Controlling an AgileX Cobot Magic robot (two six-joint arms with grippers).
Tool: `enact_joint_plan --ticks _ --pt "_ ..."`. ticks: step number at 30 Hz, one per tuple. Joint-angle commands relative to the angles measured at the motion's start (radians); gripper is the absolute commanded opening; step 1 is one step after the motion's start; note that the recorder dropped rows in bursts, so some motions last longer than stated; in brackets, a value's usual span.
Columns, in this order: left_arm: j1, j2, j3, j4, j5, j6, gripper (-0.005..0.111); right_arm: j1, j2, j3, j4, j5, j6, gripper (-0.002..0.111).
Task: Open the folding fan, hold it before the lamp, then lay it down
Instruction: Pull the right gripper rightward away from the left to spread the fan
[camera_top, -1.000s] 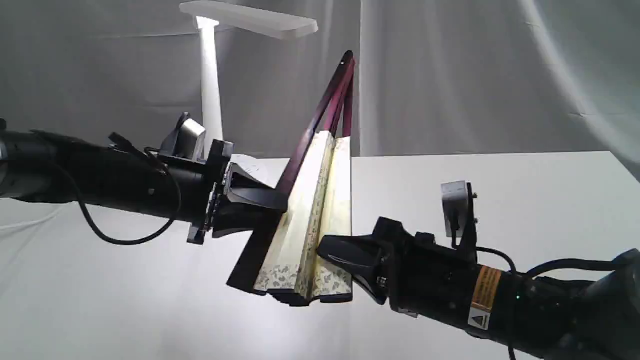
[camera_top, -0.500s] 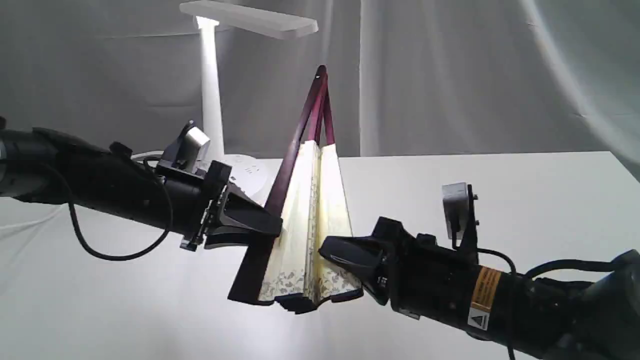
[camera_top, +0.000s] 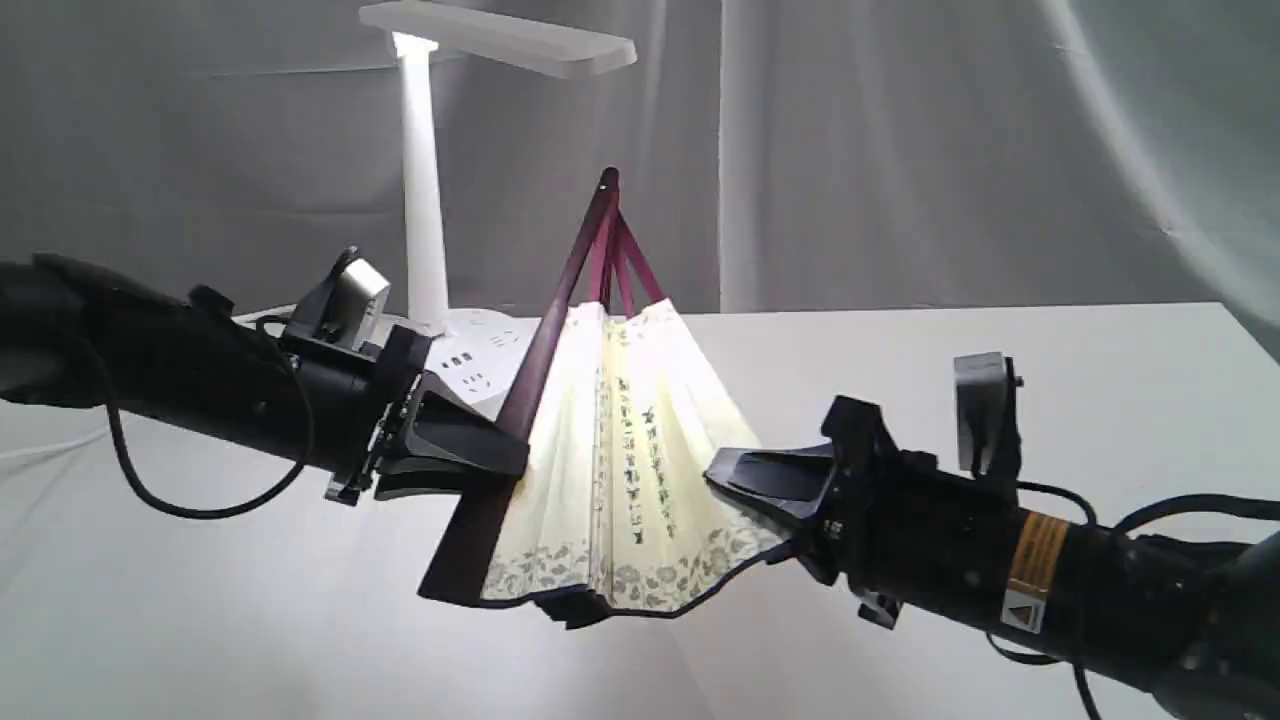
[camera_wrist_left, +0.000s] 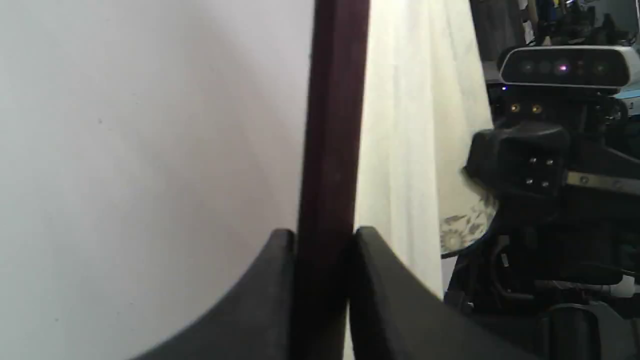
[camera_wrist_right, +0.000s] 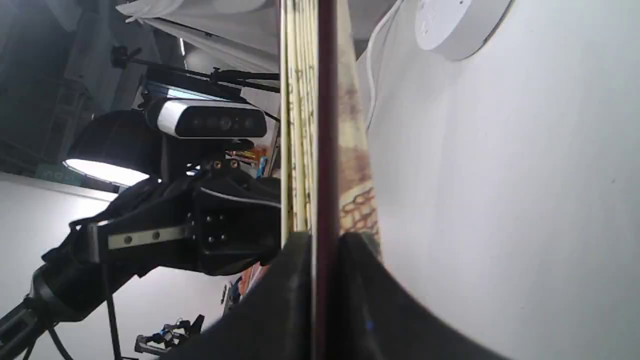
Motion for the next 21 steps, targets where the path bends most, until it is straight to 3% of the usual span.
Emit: enact_joint_plan --ticks 1,21 --pt "0.003 -0.011 -0.004 0.023 -0.009 -0.014 0.0 -0.053 -0.006 -0.005 -0.063 -0.026 0.042 0.0" --pt "0.009 -0.011 -0.004 0.132 -0.009 -0.02 0.0 -0.297 -0.006 -0.005 -0.152 -0.026 0.094 0.0"
